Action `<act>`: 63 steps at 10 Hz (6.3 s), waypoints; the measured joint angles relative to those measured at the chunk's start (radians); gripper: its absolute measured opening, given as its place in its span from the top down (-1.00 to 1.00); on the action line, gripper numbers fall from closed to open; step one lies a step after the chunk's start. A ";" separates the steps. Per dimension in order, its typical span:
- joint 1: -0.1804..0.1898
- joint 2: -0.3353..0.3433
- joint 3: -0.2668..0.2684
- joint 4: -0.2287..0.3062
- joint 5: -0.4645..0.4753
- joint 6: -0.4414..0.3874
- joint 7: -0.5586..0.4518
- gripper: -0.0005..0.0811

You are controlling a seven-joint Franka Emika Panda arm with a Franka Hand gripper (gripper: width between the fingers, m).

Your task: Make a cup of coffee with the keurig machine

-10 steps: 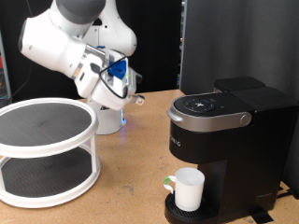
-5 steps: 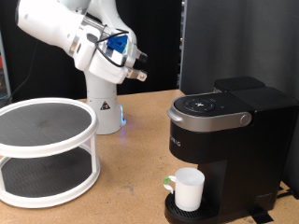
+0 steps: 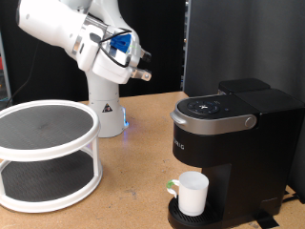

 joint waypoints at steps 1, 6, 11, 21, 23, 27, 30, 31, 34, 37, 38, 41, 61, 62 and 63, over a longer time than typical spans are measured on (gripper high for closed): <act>0.004 -0.002 0.013 0.010 0.000 0.000 0.023 -0.98; 0.016 -0.011 0.189 0.144 -0.246 0.029 0.153 -0.98; 0.017 -0.001 0.235 0.164 -0.374 0.038 0.123 -0.98; 0.019 0.068 0.367 0.340 -0.450 0.140 0.367 -0.98; 0.019 0.119 0.374 0.388 -0.456 0.149 0.397 -0.98; 0.019 0.218 0.380 0.465 -0.489 0.169 0.410 -0.98; 0.019 0.268 0.400 0.515 -0.600 0.158 0.422 -0.98; 0.019 0.280 0.411 0.531 -0.642 0.151 0.437 -0.98; 0.021 0.298 0.433 0.547 -0.661 0.151 0.454 -0.98; 0.021 0.311 0.450 0.549 -0.685 0.157 0.457 -0.98; 0.021 0.317 0.459 0.548 -0.717 0.162 0.466 -0.98; 0.021 0.336 0.477 0.547 -0.788 0.188 0.491 -0.69; 0.024 0.301 0.481 0.328 -0.669 0.483 0.339 0.98; 0.023 0.302 0.481 0.333 -0.685 0.471 0.350 0.98; 0.023 0.308 0.481 0.346 -0.712 0.440 0.374 0.98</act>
